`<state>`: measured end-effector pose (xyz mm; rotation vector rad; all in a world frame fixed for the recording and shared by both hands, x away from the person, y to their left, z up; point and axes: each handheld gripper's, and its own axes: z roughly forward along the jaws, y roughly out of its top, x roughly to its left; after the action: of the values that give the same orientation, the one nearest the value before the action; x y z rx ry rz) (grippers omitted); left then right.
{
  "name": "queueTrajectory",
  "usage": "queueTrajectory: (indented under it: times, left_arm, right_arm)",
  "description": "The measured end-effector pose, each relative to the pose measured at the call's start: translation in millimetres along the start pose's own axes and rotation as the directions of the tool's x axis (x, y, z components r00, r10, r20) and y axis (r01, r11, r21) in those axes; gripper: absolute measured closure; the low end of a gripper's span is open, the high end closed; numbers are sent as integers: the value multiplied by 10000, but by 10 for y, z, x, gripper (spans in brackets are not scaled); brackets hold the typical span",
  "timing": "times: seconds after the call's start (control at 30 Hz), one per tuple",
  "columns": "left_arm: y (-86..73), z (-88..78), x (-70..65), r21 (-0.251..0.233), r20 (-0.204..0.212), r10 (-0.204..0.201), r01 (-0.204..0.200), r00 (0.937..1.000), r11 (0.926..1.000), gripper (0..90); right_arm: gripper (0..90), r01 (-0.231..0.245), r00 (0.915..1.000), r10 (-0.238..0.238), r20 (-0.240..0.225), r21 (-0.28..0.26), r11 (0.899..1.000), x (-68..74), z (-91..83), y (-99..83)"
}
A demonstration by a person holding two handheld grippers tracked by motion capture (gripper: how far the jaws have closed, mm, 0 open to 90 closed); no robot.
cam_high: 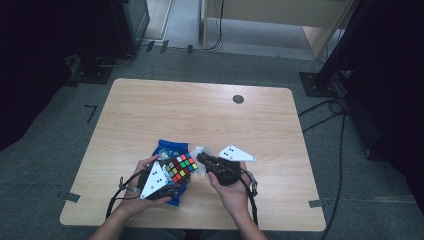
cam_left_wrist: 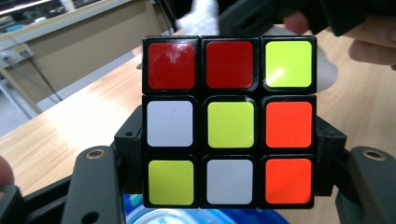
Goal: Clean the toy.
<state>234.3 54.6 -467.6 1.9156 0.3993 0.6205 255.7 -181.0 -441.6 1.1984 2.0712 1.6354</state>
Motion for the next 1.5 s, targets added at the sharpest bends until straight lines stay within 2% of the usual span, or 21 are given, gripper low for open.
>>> queueTrajectory:
  times: [0.13,0.2,0.3,0.37,0.5,0.6,0.7,0.8,0.9,0.97,1.03,1.1,1.17,1.23,1.33,1.4,1.5]
  left_arm:
    - [13,4,-23,-14,175,-50,51,9998,10000,338]
    - [15,0,-22,-40,229,-83,84,9997,10000,338]
    - [13,14,-36,27,265,-42,42,9996,10000,338]
    - [7,35,-53,107,251,-2,0,9997,9999,339]
    - [6,31,-34,139,124,-39,37,9999,9999,338]
    - [18,-10,27,-26,70,-324,324,9995,9995,338]
    - [18,-68,126,-232,-9,-807,806,9967,9965,338]
    - [29,-107,151,-351,-128,-793,788,9968,9963,339]
    - [57,-119,125,-511,75,-724,727,9973,9960,339]
    - [67,-106,97,-545,228,-685,696,9974,9961,339]
    - [69,-77,61,-440,351,-605,620,9976,9971,339]
    - [65,-50,45,-278,314,-558,566,9979,9980,339]
    - [52,-36,49,-216,228,-650,655,9976,9976,339]
    - [38,-49,85,-217,179,-785,789,9968,9966,339]
    - [33,-84,149,-390,115,-1084,1088,9940,9933,339]
    - [32,-107,179,-470,-25,-1146,1143,9934,9923,339]
    - [32,-140,212,-579,-64,-1205,1200,9927,9911,339]
  right_arm:
    - [870,-194,9996,189,-198,-273,9994,39,21,-7]
    - [870,-572,9959,541,-719,-412,9975,17,18,2]
    - [869,-858,9896,794,-1198,-496,9951,48,13,17]
    - [869,-856,9818,746,-1746,-561,9948,109,14,41]
    - [867,-282,9704,134,-2410,-582,9979,296,-10,112]
    - [867,-52,9680,-101,-2509,-605,9982,356,-41,129]
    - [865,54,9704,-235,-2405,-756,9971,327,-63,110]
    - [864,-259,9776,98,-2105,-738,9969,218,-60,68]
    - [863,-704,9848,574,-1639,-745,9947,78,-48,21]
    - [861,-937,9853,818,-1498,-743,9928,29,-48,13]
    - [860,-1145,9829,1012,-1537,-805,9902,30,-49,19]
    - [859,-1303,9761,1123,-1861,-872,9876,80,-42,30]
    - [857,-1092,9736,880,-2104,-911,9898,181,-39,49]
    - [855,-910,9673,654,-2452,-947,9913,269,-49,74]
    - [855,-696,9620,410,-2700,-972,9928,333,-70,98]
    - [856,-730,9614,447,-2717,-948,9928,318,-78,96]
    - [857,-758,9694,509,-2400,-956,9925,243,-73,70]
